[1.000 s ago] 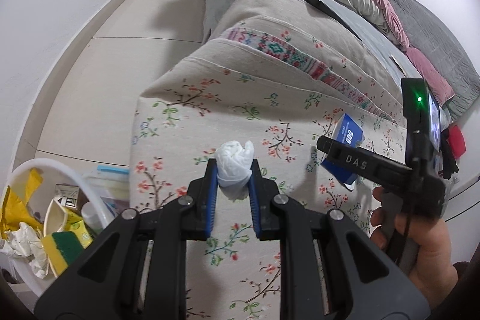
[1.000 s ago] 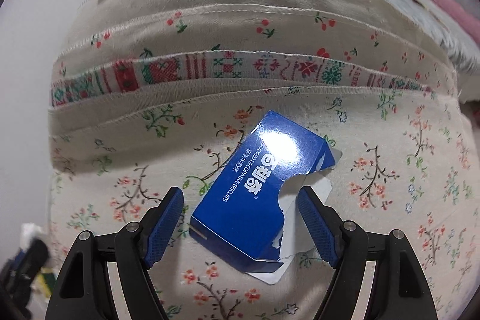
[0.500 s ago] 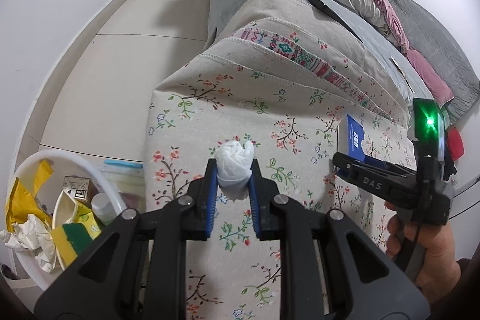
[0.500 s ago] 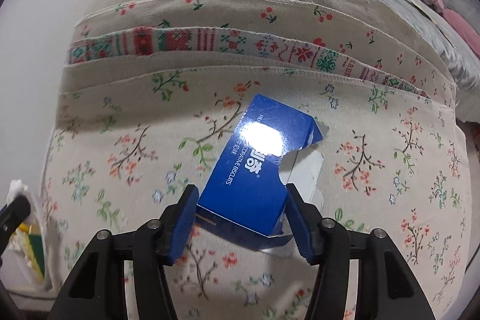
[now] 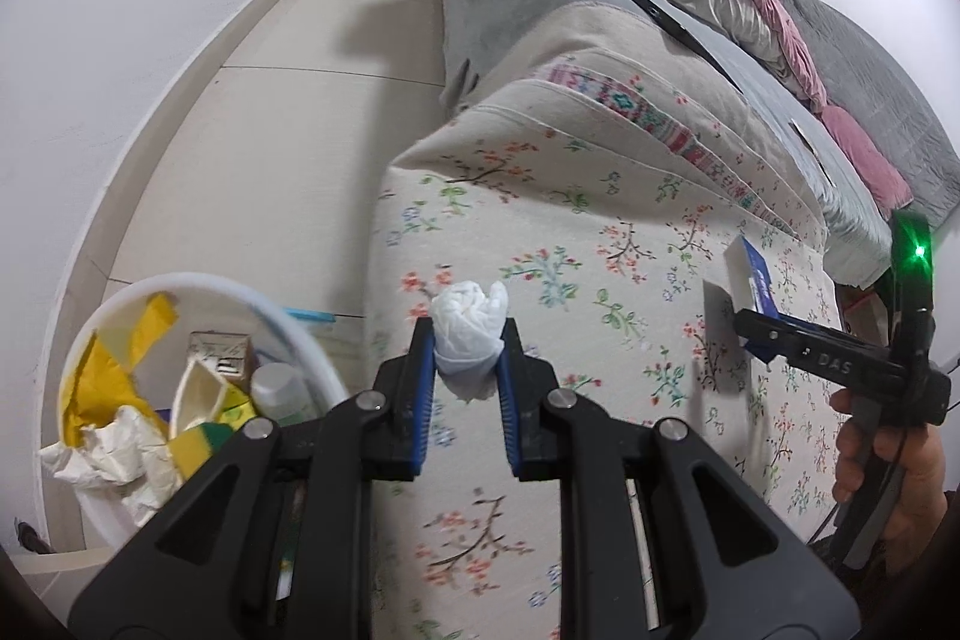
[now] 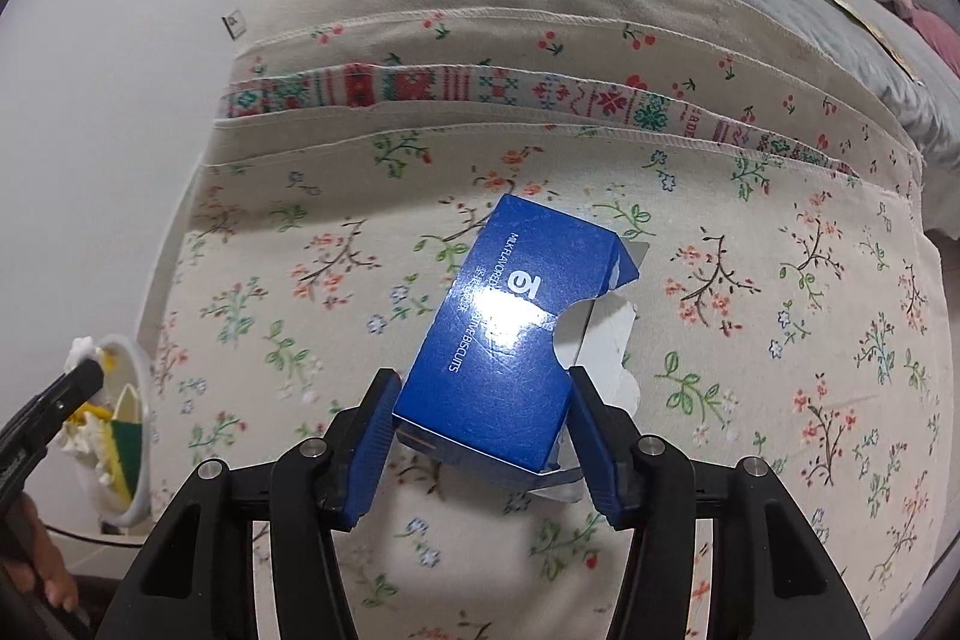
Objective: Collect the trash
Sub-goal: 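Carry the tissue and blue box over the white bin and release both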
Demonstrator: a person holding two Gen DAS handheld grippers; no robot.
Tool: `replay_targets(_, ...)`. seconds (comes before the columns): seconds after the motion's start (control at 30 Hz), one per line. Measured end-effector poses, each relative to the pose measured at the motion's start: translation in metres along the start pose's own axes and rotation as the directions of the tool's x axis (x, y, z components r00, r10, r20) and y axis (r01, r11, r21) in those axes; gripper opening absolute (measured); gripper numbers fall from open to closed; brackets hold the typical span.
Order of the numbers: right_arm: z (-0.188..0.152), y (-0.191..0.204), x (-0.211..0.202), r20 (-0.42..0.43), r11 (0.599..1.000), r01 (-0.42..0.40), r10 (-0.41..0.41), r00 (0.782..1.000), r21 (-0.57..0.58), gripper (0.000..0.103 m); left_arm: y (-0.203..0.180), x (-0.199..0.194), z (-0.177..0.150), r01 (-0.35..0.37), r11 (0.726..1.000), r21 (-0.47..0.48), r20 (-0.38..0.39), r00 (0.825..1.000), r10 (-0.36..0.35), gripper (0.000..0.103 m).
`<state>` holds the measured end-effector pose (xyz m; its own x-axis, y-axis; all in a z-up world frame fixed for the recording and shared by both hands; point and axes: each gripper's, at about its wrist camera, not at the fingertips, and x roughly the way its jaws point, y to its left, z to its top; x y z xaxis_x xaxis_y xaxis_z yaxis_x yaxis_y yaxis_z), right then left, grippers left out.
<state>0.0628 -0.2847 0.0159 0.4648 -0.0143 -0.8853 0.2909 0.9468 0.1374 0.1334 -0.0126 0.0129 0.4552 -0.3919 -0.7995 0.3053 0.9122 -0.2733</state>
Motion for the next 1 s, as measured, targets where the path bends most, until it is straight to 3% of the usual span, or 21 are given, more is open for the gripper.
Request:
replay_targets(0.37,0.000,0.032,-0.027,0.009,0.996,-0.066,0.067,0.998,-0.061,0.056,0.051,-0.024,-0.011,-0.024,0.998,-0.066,0.019,0.999,0.026,0.021)
replay_targets(0.67,-0.002,0.085,-0.022,0.001,0.983,-0.120,0.122,0.993,-0.138,0.056,0.081,-0.029,-0.022,0.001,0.996,-0.087,-0.032,0.999,-0.004,0.023)
replay_targets(0.83,-0.006,0.114,-0.016,-0.011,0.972,-0.146,0.147,0.989,-0.182,0.056,0.091,-0.037,-0.025,-0.035,0.994,-0.104,-0.017,0.999,0.033,0.068)
replay_targets(1.0,-0.009,0.138,-0.011,-0.027,0.960,-0.176,0.174,0.984,-0.218,0.056,0.110,-0.049,-0.024,-0.097,0.986,-0.132,-0.004,0.995,0.097,0.081)
